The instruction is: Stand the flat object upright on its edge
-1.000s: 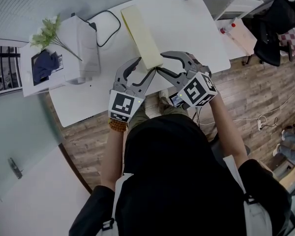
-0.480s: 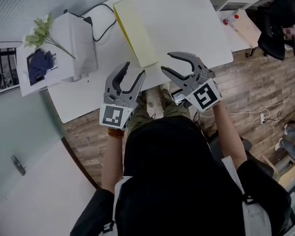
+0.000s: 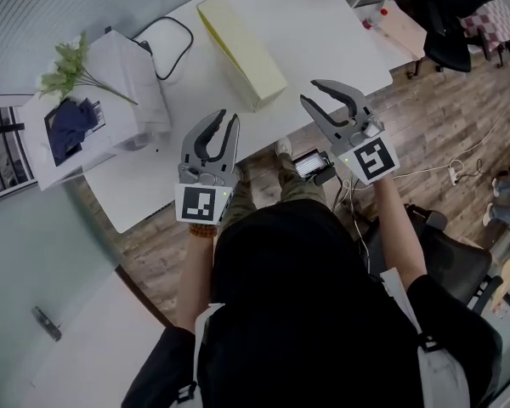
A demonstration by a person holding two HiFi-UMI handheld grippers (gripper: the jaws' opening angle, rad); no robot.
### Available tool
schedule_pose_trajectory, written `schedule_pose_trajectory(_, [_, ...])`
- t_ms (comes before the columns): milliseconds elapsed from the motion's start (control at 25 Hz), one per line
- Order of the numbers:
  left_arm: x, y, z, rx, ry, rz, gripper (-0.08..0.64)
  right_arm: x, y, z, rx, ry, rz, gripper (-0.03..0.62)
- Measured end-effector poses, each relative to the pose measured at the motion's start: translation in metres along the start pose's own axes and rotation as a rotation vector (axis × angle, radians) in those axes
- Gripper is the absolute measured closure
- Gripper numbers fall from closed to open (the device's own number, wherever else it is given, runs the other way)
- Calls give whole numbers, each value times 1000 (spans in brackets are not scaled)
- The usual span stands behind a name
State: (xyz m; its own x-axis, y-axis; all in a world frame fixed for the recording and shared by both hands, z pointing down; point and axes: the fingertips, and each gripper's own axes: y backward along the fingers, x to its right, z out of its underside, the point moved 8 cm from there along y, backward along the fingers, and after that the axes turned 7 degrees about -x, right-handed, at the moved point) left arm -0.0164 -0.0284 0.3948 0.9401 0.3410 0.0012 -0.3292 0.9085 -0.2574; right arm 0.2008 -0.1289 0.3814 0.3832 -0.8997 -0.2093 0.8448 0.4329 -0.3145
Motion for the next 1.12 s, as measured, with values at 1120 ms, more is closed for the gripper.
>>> schedule_pose_trajectory(1120, [37, 116, 6, 8, -34, -122, 540, -134, 70, -17, 85, -124, 378, 551])
